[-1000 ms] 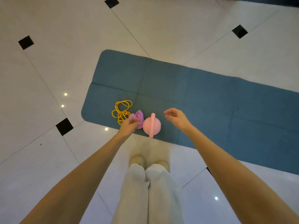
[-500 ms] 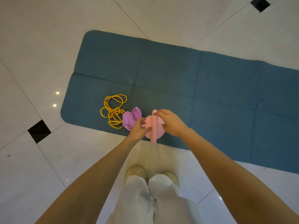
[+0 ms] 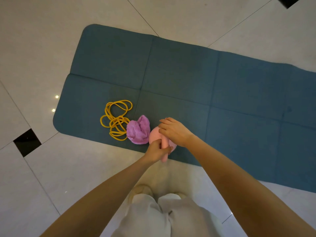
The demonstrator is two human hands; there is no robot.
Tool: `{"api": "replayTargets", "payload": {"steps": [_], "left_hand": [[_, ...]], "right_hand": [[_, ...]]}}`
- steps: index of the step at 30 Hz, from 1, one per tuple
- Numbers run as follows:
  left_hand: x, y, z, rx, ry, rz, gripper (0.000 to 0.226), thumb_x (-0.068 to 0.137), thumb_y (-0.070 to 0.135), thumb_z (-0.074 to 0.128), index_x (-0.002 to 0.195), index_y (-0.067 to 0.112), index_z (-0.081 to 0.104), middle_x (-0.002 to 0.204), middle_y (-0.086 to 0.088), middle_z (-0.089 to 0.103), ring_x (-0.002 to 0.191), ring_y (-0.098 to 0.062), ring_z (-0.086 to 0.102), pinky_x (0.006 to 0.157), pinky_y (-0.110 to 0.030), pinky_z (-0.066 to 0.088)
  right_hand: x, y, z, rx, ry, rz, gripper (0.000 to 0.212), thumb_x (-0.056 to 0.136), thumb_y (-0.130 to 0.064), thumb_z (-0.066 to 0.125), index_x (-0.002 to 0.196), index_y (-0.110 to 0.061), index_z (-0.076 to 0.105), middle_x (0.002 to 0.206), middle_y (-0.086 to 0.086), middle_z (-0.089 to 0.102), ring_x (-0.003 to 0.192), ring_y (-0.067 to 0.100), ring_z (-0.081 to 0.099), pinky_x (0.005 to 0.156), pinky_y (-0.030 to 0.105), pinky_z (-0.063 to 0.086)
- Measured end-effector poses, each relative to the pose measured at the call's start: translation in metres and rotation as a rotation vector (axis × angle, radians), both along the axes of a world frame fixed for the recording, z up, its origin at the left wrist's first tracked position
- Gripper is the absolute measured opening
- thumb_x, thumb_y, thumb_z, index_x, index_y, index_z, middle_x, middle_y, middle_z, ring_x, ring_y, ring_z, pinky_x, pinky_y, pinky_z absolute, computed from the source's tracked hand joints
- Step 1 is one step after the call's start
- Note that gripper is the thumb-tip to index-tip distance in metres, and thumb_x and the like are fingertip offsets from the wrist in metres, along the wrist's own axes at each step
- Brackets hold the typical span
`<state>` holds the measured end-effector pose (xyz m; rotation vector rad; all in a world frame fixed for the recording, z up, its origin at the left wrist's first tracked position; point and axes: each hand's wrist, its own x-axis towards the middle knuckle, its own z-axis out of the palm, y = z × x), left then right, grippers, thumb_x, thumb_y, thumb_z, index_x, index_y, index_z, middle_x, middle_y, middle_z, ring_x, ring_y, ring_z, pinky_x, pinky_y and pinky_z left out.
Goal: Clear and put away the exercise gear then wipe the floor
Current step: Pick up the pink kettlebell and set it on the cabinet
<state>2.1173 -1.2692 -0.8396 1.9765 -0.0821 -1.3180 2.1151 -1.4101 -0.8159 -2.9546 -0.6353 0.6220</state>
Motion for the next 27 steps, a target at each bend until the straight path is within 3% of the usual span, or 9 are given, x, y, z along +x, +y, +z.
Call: {"api": "replayTargets", "payload": {"steps": [3,7,12,15,18,21,22,27], "left_hand": [[-0.005,-0.003,0.006,0.048,-0.015,0.0,0.028,0.087,0.017,0.063,0.104,-0.003,0.058,0.082,-0.005,0.066,0.065,-0.007,0.06,0.059,-0.018,0.044],[-0.006,-0.006,0.015,0.159,-0.077,-0.064,0.027,0.088,0.015,0.058,0.11,0.0,0.055,0.103,-0.016,0.065,0.09,-0.028,0.06,0.078,-0.034,0.046],[0.005,0.006,0.03,0.179,-0.247,-0.363,0.028,0.087,0.013,0.055,0.113,0.004,0.058,0.11,-0.016,0.064,0.101,-0.034,0.058,0.08,-0.036,0.044],[0.013,0.007,0.054,0.171,-0.308,-0.538,0.034,0.086,0.015,0.056,0.12,0.007,0.056,0.114,-0.014,0.064,0.105,-0.033,0.057,0.083,-0.035,0.042],[0.016,0.004,0.092,0.185,-0.329,-0.625,0.034,0.086,0.016,0.055,0.119,0.008,0.057,0.115,-0.015,0.063,0.105,-0.034,0.057,0.081,-0.034,0.042],[0.017,0.0,0.14,0.191,-0.346,-0.671,0.033,0.085,0.017,0.053,0.116,0.007,0.057,0.114,-0.015,0.063,0.105,-0.035,0.057,0.079,-0.036,0.043],[0.017,-0.003,0.157,0.194,-0.356,-0.688,0.033,0.085,0.018,0.053,0.117,0.007,0.057,0.114,-0.015,0.063,0.106,-0.034,0.057,0.079,-0.036,0.043],[0.026,-0.02,0.252,0.197,-0.418,-0.786,0.032,0.086,0.017,0.051,0.116,0.006,0.056,0.115,-0.014,0.062,0.108,-0.033,0.056,0.08,-0.036,0.042]], "right_hand": [[0.007,-0.002,0.005,0.003,-0.015,0.046,0.033,0.043,-0.011,0.09,0.067,-0.017,0.069,0.073,-0.002,0.067,0.076,0.022,0.065,0.076,0.028,0.053],[0.002,-0.003,0.008,0.006,0.024,0.029,0.037,0.031,-0.016,0.093,0.057,-0.021,0.067,0.061,-0.005,0.063,0.06,0.017,0.061,0.07,0.025,0.054],[-0.025,-0.006,0.02,0.02,0.13,-0.131,0.041,0.026,-0.017,0.091,0.056,-0.022,0.063,0.05,-0.006,0.057,0.045,0.014,0.054,0.058,0.02,0.048],[-0.04,-0.002,0.038,0.024,0.175,-0.222,0.035,0.04,-0.013,0.087,0.067,-0.017,0.066,0.061,0.0,0.062,0.057,0.018,0.059,0.06,0.023,0.045],[-0.044,-0.001,0.077,0.057,0.172,-0.341,0.038,0.033,-0.015,0.087,0.063,-0.019,0.065,0.057,-0.002,0.06,0.054,0.017,0.056,0.053,0.021,0.041],[-0.046,-0.005,0.126,0.082,0.262,-0.388,0.024,0.08,-0.009,0.061,0.104,-0.009,0.061,0.1,0.01,0.064,0.095,0.027,0.054,0.08,0.033,0.035],[-0.048,-0.007,0.141,0.076,0.274,-0.399,0.026,0.086,-0.009,0.053,0.111,-0.009,0.058,0.108,0.01,0.062,0.102,0.027,0.05,0.084,0.033,0.032],[-0.052,-0.017,0.232,0.108,0.26,-0.474,0.028,0.087,-0.011,0.052,0.115,-0.01,0.055,0.112,0.01,0.06,0.105,0.026,0.048,0.083,0.031,0.03]]}}
